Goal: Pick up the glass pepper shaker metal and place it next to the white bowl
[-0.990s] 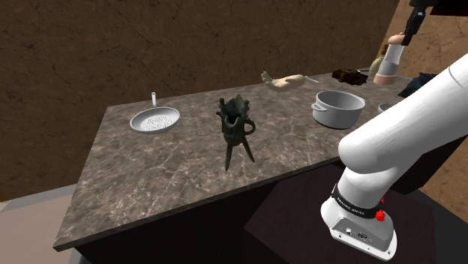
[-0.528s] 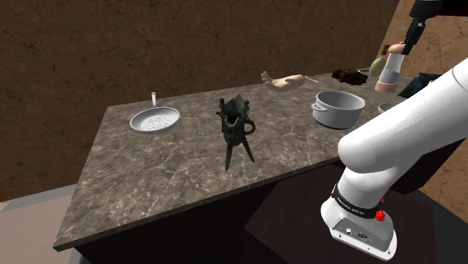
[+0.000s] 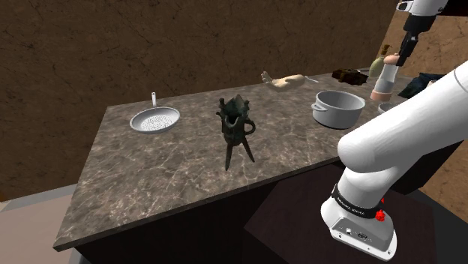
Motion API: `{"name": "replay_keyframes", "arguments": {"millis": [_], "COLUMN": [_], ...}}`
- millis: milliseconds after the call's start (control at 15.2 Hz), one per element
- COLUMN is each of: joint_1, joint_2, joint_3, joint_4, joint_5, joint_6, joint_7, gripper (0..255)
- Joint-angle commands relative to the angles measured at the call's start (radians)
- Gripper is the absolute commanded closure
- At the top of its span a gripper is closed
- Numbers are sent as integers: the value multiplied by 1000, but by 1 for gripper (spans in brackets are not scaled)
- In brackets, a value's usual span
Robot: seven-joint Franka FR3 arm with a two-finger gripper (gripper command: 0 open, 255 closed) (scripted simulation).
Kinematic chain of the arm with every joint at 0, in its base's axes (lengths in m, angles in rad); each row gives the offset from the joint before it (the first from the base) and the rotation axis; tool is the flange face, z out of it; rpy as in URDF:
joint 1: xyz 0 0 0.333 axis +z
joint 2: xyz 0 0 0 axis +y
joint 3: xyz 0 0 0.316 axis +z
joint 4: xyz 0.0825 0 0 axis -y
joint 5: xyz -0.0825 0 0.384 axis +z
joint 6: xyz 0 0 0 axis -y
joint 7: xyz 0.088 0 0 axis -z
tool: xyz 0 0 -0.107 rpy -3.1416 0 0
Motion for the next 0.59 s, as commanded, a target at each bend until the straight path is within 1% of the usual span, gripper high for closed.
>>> {"name": "replay_keyframes", "arguments": {"millis": [0, 528], "joint_1": [-3, -10], "joint_2": [-4, -3], "joint_3": [-5, -32], "joint_4": [-29, -131], "joint_5": [-6, -24], "joint_6": [26, 131], "joint_7": [4, 14], "gripper": [255, 255]}}
